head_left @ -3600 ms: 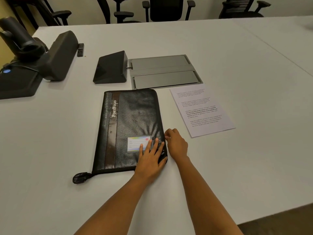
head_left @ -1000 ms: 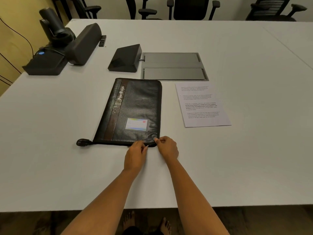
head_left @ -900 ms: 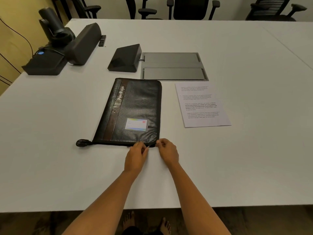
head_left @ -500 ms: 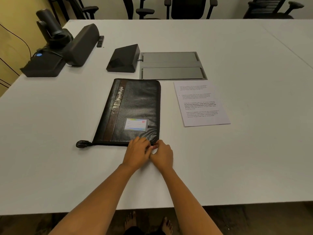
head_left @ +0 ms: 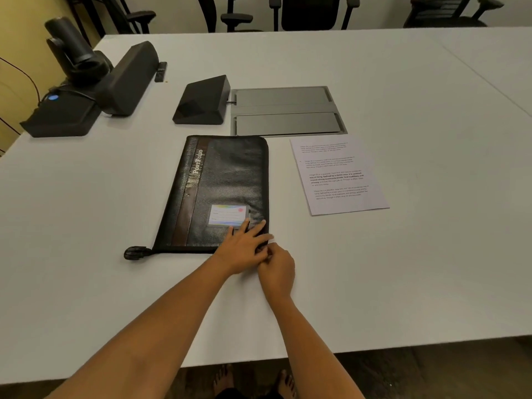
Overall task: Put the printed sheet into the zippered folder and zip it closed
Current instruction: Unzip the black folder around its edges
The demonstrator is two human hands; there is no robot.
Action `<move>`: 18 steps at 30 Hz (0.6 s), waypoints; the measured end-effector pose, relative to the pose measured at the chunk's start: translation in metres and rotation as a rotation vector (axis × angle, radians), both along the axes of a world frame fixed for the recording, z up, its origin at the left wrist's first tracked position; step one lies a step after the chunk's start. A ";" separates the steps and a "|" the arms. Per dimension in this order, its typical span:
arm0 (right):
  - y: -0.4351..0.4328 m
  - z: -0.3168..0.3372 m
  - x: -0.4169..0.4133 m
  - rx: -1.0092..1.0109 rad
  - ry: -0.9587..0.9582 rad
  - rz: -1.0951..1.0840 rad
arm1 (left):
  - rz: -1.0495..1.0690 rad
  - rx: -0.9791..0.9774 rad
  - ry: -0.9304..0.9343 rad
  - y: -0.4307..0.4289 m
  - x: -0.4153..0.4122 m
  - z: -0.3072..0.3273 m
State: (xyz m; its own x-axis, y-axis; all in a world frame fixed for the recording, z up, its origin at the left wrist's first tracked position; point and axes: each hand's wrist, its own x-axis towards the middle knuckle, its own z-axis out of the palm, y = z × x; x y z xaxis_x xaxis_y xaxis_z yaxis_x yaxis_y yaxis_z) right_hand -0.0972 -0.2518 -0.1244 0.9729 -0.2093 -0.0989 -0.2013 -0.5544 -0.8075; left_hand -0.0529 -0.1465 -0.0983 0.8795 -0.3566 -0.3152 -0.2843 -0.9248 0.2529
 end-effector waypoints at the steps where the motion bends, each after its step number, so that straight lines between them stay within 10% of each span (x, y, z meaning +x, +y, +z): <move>1: -0.001 0.000 0.001 0.014 -0.015 -0.032 | -0.045 0.036 -0.019 0.002 0.005 0.002; 18: 0.012 -0.005 -0.010 -0.042 -0.060 0.101 | -0.141 0.111 -0.104 -0.008 0.030 0.021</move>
